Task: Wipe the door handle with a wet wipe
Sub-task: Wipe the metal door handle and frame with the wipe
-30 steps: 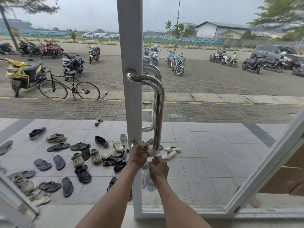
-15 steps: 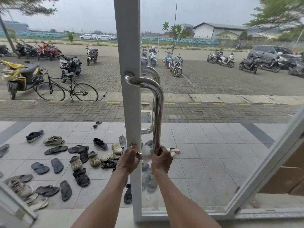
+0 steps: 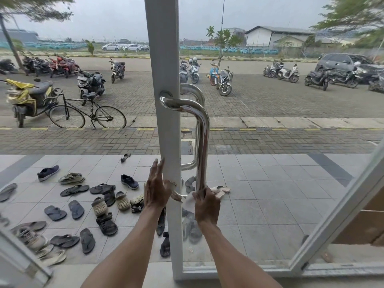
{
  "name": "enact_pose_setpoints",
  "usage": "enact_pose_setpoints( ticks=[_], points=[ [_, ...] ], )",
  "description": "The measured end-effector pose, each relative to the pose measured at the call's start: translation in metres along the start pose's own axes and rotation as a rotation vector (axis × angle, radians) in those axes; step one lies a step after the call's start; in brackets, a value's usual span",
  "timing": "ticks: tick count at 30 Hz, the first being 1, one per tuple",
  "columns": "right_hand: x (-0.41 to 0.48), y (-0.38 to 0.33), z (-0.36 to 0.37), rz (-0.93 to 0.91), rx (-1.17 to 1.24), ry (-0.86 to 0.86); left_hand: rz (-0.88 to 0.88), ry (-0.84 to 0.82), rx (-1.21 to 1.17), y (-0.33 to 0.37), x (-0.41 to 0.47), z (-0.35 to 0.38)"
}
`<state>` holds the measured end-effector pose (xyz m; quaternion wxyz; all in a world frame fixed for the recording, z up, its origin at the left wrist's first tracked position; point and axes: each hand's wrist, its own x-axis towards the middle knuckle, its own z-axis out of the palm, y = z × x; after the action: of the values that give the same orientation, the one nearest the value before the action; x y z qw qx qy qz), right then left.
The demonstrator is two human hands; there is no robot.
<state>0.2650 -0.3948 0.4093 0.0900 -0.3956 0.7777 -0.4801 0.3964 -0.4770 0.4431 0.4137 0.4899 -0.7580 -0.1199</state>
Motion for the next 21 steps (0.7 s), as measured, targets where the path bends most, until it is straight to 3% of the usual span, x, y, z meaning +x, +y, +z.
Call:
enact_pose_setpoints(
  ticks=[4, 10, 21],
  points=[
    [0.012, -0.027, -0.013, -0.113, -0.050, 0.120, 0.054, 0.015, 0.004, 0.012, 0.020, -0.009],
    [0.020, -0.056, -0.029, -0.310, 0.060, 0.261, 0.172, -0.075, 0.229, 0.010, 0.026, -0.022],
    [0.018, -0.051, -0.036, -0.207, 0.004, 0.100, 0.308, -0.036, 0.235, 0.032, 0.045, -0.036]
  ],
)
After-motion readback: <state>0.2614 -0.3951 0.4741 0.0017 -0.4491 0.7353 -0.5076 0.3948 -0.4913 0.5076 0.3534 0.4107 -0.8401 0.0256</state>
